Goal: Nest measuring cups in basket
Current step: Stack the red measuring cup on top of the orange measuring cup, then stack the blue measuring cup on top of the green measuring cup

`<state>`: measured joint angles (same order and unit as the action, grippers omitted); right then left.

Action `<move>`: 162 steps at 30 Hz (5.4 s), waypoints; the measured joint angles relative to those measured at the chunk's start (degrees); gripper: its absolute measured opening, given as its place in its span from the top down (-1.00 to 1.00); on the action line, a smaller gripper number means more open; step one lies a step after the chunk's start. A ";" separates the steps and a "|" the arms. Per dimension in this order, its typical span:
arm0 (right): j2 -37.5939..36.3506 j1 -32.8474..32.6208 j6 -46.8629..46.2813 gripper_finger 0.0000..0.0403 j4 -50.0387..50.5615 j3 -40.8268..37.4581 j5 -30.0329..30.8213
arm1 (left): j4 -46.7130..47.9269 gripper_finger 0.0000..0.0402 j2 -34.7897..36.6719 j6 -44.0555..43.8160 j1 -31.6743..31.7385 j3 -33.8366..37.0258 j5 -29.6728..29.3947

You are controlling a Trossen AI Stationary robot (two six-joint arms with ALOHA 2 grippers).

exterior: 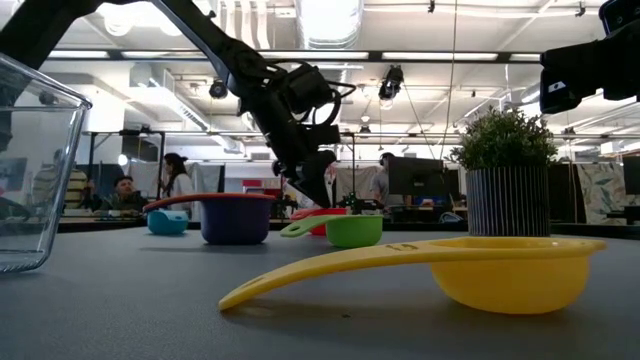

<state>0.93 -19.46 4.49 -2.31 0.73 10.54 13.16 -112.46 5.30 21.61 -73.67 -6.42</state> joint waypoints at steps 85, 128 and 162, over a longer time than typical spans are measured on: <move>0.07 0.00 0.01 0.96 0.00 0.00 -0.02 | 19.50 1.00 37.05 -1.62 -15.67 19.66 -3.59; 0.35 0.00 0.00 0.96 -0.02 0.00 -0.01 | 16.35 1.00 35.45 3.17 -28.20 23.10 0.09; 0.44 0.02 -3.38 0.96 -21.00 0.00 15.74 | 17.48 0.16 34.12 3.01 -27.48 18.87 -4.14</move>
<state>1.36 -19.44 1.11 -23.30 0.73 26.29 30.64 -78.35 8.31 -5.87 -54.80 -10.55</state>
